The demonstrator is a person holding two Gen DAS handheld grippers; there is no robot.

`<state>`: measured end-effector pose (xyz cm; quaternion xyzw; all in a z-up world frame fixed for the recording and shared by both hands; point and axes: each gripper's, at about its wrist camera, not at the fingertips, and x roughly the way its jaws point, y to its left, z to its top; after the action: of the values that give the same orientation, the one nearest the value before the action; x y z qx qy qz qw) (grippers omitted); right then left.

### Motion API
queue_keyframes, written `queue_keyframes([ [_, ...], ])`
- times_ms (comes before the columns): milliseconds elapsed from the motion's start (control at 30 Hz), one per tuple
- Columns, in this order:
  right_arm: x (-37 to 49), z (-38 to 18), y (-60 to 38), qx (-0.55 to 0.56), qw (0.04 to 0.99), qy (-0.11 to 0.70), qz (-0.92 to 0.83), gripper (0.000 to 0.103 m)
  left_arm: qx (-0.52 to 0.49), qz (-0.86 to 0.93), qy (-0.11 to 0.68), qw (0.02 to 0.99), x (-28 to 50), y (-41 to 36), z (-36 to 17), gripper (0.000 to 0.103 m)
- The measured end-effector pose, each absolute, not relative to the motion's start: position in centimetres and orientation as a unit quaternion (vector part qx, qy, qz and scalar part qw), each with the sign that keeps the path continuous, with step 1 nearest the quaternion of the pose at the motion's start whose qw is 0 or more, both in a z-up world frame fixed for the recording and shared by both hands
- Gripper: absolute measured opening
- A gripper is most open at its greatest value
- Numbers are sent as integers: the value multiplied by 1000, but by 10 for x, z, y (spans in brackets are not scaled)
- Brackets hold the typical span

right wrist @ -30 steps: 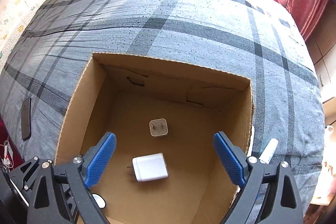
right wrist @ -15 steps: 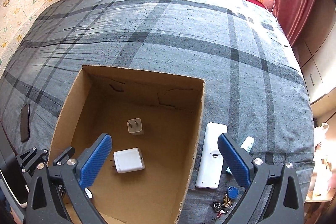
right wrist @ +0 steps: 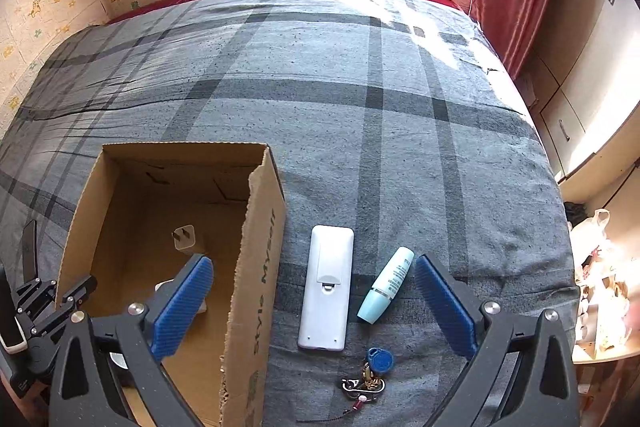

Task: Organize rigid objects
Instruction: 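Move the right gripper to the mint-green tube and grasp it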

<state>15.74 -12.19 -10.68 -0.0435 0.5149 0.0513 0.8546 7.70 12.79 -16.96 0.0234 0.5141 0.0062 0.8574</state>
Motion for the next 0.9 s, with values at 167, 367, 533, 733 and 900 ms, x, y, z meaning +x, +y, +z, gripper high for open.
queue_keyframes([
  [167, 160, -120, -146, -41, 853, 520, 20, 103, 25, 6, 514, 858, 76, 128, -170, 16],
  [367, 164, -148, -169, -36, 844, 535, -14, 103, 25, 6, 513, 858, 76, 126, -170, 16],
  [533, 169, -176, -181, -25, 832, 554, -31, 103, 23, 6, 511, 859, 74, 127, -169, 16],
  [733, 174, -203, -194, -5, 823, 567, -44, 103, 24, 5, 511, 859, 74, 127, -169, 16],
  [900, 181, -221, -202, 6, 815, 577, -56, 103, 25, 6, 511, 859, 73, 127, -169, 16],
])
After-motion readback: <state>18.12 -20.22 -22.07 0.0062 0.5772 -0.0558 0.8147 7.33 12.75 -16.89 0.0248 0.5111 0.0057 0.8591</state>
